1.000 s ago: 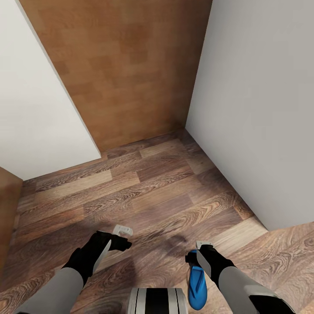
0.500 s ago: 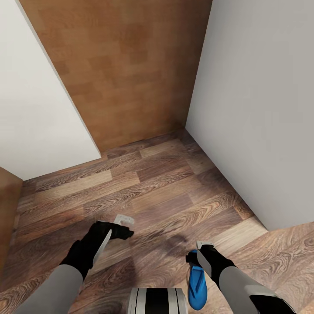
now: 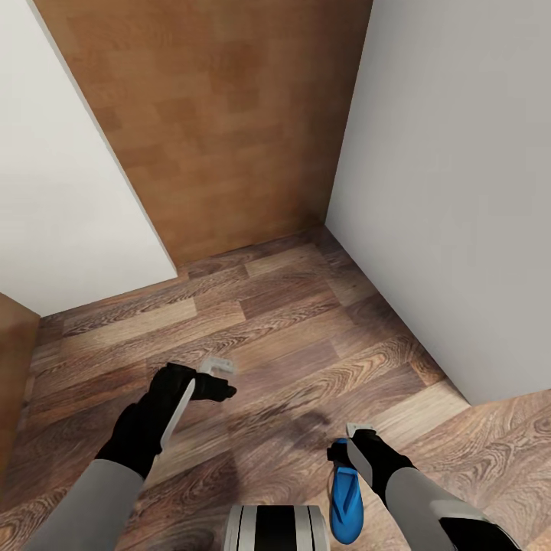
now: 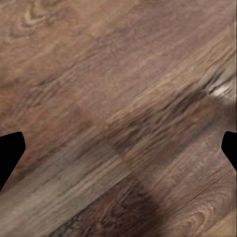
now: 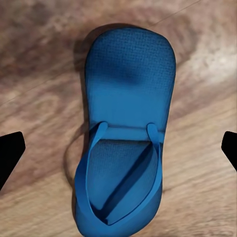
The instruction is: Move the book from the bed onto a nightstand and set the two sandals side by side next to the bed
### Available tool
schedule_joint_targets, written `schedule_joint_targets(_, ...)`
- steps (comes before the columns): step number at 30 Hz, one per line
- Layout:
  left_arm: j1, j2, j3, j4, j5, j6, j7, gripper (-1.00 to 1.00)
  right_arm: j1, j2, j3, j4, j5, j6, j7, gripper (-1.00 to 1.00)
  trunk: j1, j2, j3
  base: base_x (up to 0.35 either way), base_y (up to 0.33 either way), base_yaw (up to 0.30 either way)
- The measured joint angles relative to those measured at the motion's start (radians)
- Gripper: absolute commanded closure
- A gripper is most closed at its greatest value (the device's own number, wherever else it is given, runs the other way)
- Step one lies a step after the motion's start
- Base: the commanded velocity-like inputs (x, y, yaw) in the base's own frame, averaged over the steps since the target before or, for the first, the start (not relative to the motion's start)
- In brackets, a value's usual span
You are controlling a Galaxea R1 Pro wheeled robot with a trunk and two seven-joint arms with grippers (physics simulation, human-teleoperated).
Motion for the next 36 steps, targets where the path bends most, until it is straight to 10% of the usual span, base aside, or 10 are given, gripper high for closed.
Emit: schedule_joint_targets(36,-0.001,0.0,-0.002,-0.121,-0.006,0.075,0.008,-1.0,0.0,0.001,0.0,0.004,0.0,-0.001,0.0,-1.0,0.008,-0.004,-0.066,0.0,0.0,0.0)
